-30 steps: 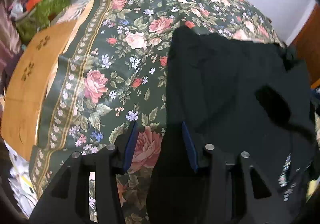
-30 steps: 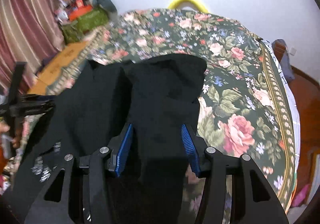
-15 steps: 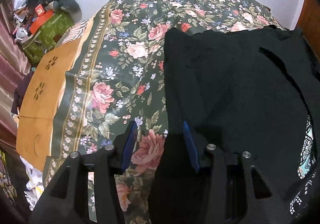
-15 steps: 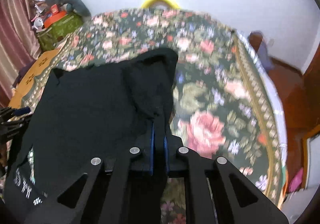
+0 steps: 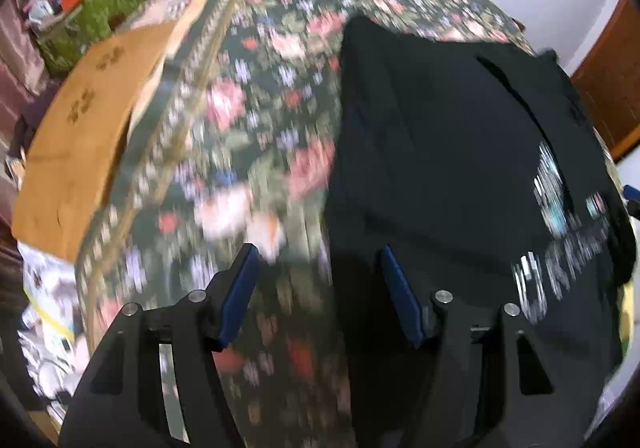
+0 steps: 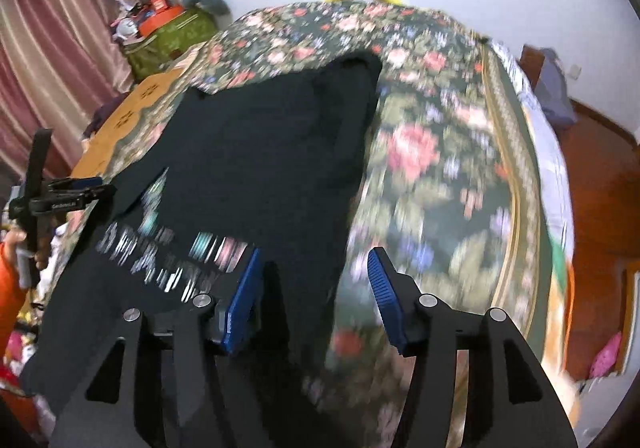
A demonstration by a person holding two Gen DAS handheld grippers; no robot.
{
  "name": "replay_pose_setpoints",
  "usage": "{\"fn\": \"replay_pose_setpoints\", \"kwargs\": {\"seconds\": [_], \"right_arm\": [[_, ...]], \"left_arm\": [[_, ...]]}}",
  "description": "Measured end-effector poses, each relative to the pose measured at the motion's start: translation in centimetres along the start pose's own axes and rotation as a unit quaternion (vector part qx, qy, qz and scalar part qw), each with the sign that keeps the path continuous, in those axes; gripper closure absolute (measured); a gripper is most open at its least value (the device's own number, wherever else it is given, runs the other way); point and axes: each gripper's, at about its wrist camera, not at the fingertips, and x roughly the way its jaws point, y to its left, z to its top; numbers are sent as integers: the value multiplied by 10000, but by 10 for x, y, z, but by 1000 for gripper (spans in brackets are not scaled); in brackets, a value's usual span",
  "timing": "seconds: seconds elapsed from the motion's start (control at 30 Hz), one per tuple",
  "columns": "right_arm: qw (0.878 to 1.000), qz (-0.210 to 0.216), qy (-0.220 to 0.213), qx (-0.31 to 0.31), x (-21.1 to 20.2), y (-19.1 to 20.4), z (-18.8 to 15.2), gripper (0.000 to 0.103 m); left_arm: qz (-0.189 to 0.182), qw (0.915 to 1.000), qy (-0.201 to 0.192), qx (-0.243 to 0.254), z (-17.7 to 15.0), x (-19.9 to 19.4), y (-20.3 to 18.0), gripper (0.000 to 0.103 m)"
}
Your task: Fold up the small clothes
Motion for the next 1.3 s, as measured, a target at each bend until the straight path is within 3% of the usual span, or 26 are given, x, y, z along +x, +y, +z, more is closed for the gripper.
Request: {"fn": "replay_pose_setpoints", "kwargs": {"seconds": [0.13,0.33,0.37,0.4,0.43,0.47,0.5,0.6,0.73,0.8,0.97,1.07,1.13,1.2,1.3], "right_arm": [[9998,79,164,30,-2,4,-33,52],[9998,-4,179,-18,2,13,-66,52],[9999,-91,142,-29,4,13,-69,52],[9998,-188,88,-4,7,12,-71,52],[9996,-278,7,70,10,11,-72,54],[9995,-259,-51,170,11,8,-72,65],[9995,-168,-59,250,13,6,-70,79],[9993,-169,-252,230,10,7,-63,95],[9983,-130,-406,396,5,-2,-53,97],[9974,-171,-422,554,6,-14,-50,97],[9966,-99,-266,768,6,-21,-66,96],[9963,-85,-175,834,-5,-21,-75,92],[9961,-27,-72,875,-11,-21,-81,82],[9963,-30,-14,858,-19,-20,-90,65],[9971,-10,78,754,-27,-13,-103,53]], "left_arm": [[-191,9996,201,-21,-35,-8,-3,40],[-879,9954,218,-304,-67,-21,-8,45],[-985,9944,198,-323,-69,-23,-8,53],[-1233,9915,213,-346,-71,-24,-10,78],[-1343,9901,221,-354,-72,-25,-12,97],[-1231,9917,190,-314,-71,-27,-15,102],[-1017,9945,125,-207,-70,-30,-18,102],[-489,9986,-182,109,-60,-37,-23,102],[186,9982,-516,251,-32,-38,-18,102],[482,9972,-502,259,-20,-29,-11,102],[451,9987,-87,238,-17,-3,-7,100],[271,9994,-87,201,-32,-11,-6,85],[176,9997,-12,167,-45,-18,-2,64],[215,9996,6,167,-57,-23,2,57],[59,9999,112,34,-82,-36,10,50]]}}
